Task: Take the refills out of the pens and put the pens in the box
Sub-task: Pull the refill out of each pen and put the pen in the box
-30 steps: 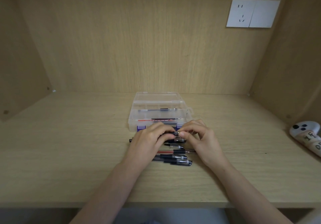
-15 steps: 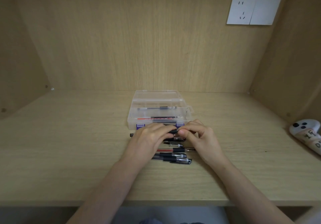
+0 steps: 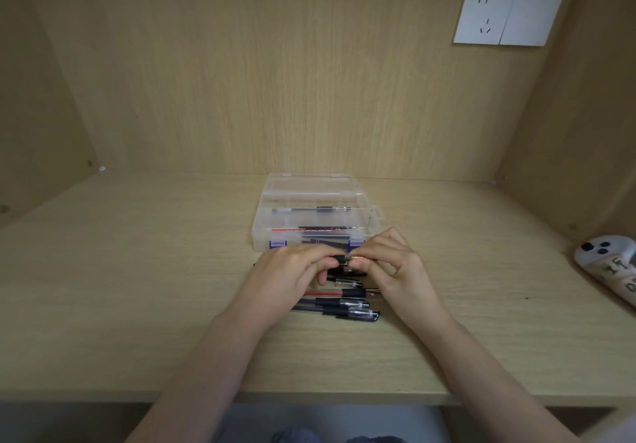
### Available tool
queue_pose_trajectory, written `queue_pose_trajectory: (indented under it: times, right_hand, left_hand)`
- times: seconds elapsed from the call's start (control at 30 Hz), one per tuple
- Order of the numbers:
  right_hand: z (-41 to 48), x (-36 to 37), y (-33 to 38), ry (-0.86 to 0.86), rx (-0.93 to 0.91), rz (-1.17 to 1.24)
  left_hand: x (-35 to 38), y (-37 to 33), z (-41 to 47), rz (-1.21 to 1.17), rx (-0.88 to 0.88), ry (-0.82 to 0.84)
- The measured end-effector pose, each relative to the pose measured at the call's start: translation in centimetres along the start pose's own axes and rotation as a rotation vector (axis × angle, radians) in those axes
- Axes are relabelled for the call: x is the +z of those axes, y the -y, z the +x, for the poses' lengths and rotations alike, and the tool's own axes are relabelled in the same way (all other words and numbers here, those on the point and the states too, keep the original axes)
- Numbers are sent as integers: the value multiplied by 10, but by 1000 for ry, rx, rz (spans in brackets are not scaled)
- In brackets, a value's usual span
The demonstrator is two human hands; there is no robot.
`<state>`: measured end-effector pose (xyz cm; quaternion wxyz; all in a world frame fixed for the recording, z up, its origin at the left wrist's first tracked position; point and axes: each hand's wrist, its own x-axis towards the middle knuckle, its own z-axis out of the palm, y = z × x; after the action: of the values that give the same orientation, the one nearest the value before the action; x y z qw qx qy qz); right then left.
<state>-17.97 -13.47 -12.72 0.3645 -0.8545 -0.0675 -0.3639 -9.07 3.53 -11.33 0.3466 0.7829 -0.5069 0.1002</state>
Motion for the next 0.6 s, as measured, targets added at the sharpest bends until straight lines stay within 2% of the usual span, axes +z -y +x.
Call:
queue_pose_trajectory:
  times: [0.3, 0.6]
  right_hand:
    - [1, -2, 7, -16, 190, 111]
    - [1, -2, 6, -17, 215, 121]
  left_hand:
    - [1, -2, 0, 37, -47, -124]
    - [3, -3, 0, 61, -57, -95]
